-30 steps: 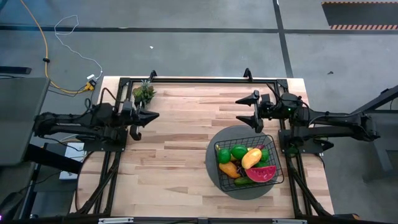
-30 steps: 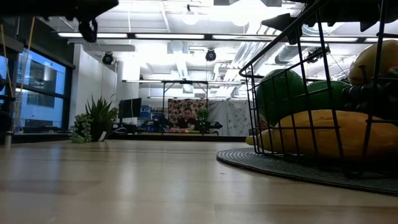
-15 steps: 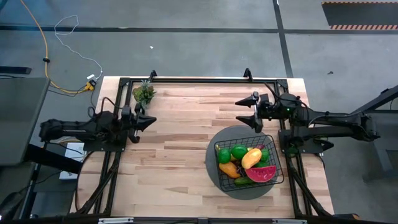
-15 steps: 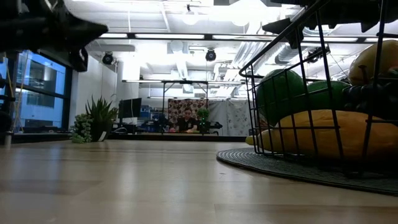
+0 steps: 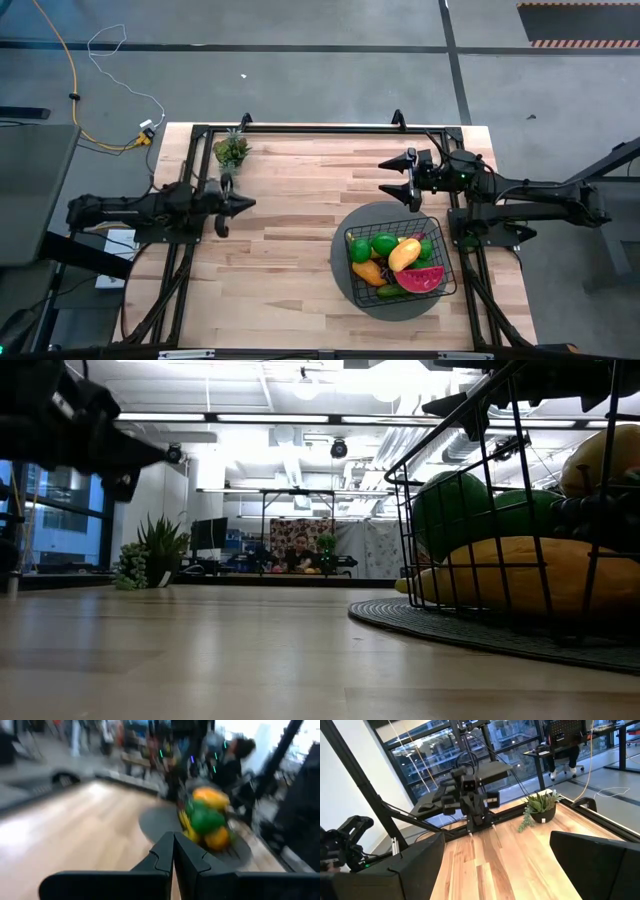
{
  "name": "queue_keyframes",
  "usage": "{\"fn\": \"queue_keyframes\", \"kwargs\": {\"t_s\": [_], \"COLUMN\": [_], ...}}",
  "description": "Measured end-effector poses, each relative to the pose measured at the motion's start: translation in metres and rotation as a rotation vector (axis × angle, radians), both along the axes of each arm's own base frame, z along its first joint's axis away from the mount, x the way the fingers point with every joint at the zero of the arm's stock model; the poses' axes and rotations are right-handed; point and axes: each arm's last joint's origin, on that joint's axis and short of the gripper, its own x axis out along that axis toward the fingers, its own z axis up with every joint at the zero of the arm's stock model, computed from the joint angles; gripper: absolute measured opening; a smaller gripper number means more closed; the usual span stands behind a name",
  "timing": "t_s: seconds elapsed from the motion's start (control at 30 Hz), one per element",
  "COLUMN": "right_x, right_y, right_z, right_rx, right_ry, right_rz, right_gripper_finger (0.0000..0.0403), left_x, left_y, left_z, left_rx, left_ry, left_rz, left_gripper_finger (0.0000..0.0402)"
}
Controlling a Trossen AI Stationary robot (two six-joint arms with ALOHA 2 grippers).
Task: Build produce basket
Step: Return to Home Position
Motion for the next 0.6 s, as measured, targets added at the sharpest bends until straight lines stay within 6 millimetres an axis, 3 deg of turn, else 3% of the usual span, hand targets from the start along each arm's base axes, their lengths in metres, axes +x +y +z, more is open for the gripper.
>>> {"fn": "queue_keyframes", "kwargs": {"t_s": [0.13,0.37,0.5,0.6], "right_x": [0.0,-0.002,-0.015,-0.031], "right_y": [0.0,-0.001,-0.001,0.0], "right_z": [0.0,0.002,0.005,0.003], "right_rx": [-0.001,0.049,0.045,0.032], "right_ry": [0.0,-0.013,-0.006,0.041], "right_rz": [0.0,-0.008,-0.03,-0.053], "right_gripper_finger": [0.0346,0.033,0.0282,0.0217], "left_x": [-0.001,-0.002,-0.002,-0.002], "left_y": [0.0,0.004,0.004,0.004], "left_z": [-0.004,-0.003,-0.002,-0.002], "left_rx": [-0.038,-0.032,-0.032,-0.032], "left_ry": [0.036,0.02,0.018,0.018], "left_rz": [-0.023,0.142,0.14,0.14], "left_gripper_finger": [0.0,0.0001,0.0,0.0003]}}
